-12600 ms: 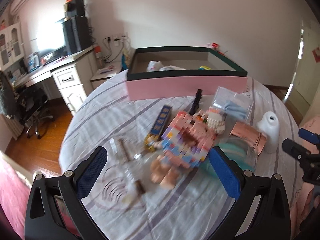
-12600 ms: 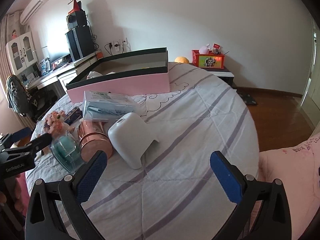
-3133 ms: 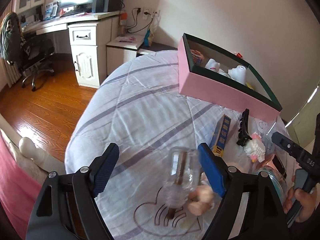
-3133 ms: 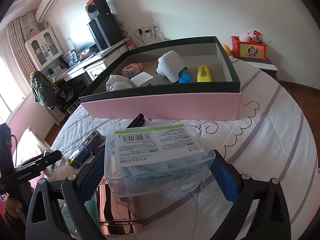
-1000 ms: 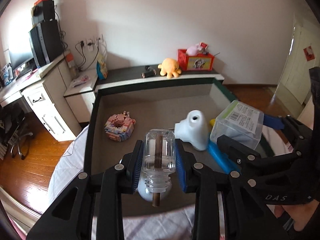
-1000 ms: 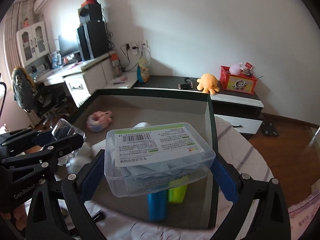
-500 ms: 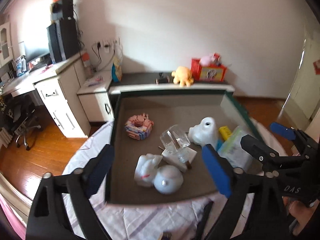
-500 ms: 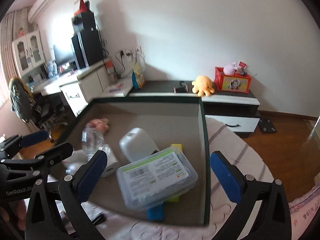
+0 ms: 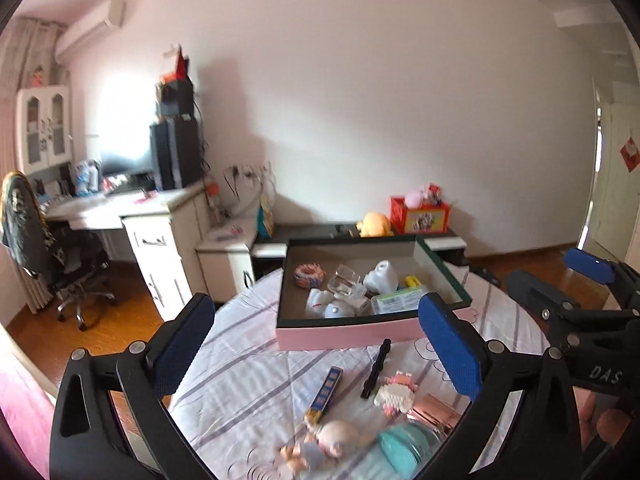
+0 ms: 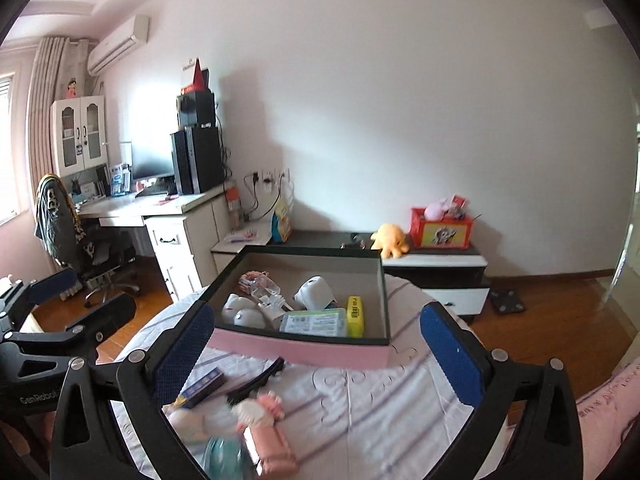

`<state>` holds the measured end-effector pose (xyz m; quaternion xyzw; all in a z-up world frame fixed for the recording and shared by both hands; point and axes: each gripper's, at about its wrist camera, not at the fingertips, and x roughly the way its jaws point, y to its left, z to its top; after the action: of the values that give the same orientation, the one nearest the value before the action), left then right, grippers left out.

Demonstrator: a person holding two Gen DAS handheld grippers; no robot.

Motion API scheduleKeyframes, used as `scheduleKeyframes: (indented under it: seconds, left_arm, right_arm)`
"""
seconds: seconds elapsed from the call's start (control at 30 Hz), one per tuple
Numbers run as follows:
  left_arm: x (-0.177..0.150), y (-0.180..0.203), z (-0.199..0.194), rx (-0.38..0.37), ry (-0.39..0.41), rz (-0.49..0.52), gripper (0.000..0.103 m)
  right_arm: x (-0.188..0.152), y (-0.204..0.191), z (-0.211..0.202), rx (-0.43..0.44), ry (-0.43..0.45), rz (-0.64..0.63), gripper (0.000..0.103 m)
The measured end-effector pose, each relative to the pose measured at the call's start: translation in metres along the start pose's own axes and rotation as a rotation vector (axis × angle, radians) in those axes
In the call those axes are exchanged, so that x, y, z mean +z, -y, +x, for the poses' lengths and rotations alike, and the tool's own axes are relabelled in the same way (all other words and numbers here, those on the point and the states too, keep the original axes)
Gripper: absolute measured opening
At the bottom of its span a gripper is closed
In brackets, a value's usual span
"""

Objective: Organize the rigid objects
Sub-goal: 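Open both tools and withdraw them from the pink box, then move both tools back toward the remaining objects on the bed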

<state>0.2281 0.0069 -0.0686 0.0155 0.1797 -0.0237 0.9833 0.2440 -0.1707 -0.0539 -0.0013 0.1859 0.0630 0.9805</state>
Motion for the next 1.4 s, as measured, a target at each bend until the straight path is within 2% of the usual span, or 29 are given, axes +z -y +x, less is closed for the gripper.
scheduleKeyframes:
  seconds: [0.27,0.6,0.97,1.4]
  left_arm:
    - [-0.02,0.006,-0.065,-0.005,0.087,-0.018,0.103]
    - [-0.033,0.009,-0.099,0.015,0.11,-0.024,0.103]
    - [-0.037,0.005,-0.106,0.029,0.109,-0.027,0.103]
    - [-0.045,0.002,-0.09,0.037,0.067,-0.025,0.103]
  right_arm:
    - [-0.022,-0.007,-0.08,-0.09,0.084,0.017,0.103]
    - [-0.035,-0.014,-0.116,-0.107,0.102,0.012,0.103]
    - [-0.036,-0.02,-0.122,-0.103,0.103,0.002,0.103]
    - [-0.045,-0.021,-0.106,-0.094,0.059,0.004,0.103]
